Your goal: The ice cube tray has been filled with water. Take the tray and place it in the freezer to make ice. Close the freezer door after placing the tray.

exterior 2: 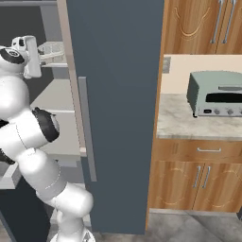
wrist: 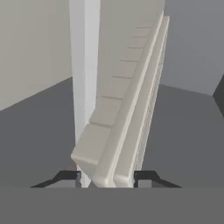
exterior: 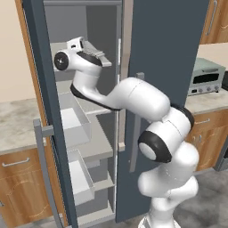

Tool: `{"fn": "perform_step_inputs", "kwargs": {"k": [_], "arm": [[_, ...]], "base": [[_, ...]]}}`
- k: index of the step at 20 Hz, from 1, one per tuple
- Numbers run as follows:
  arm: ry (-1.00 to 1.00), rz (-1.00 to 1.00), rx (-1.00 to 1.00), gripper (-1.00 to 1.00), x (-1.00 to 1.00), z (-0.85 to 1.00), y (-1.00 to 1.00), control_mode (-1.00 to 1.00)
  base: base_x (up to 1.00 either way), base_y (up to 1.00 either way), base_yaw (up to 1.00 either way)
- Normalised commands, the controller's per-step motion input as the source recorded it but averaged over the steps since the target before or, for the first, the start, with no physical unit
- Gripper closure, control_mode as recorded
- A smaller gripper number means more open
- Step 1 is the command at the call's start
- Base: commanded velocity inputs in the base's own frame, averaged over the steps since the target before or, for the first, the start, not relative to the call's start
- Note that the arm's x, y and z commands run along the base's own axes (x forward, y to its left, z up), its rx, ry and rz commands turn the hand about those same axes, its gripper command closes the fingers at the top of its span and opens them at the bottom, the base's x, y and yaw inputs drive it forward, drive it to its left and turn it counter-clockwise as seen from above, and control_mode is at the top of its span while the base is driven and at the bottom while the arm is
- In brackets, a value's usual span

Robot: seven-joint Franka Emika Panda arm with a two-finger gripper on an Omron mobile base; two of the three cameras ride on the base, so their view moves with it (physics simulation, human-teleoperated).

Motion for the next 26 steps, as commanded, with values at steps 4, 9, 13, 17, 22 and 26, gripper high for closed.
{"fn": "perform_step_inputs", "kwargs": {"k": [4, 9, 13, 17, 22, 26], "arm": [[0.12, 0.00, 0.00, 1.00, 0.71, -0.14, 0.30, -1.00], [0.11, -0.01, 0.00, -1.00, 0.66, -0.06, 0.35, -1.00], [0.05, -0.03, 0.00, -1.00, 0.41, 0.00, 0.24, -1.00], [-0.05, -0.04, 0.00, -1.00, -0.83, 0.00, -0.36, -1.00], [-0.10, -0.12, 0.00, -1.00, -0.99, -0.11, -0.92, -1.00], [-0.06, -0.07, 0.00, -1.00, -1.00, -0.62, -1.00, -1.00]], "base": [[0.00, 0.00, 0.00], [0.00, 0.00, 0.00], [0.00, 0.00, 0.00], [0.00, 0.00, 0.00], [0.00, 0.00, 0.00], [0.00, 0.00, 0.00]]}}
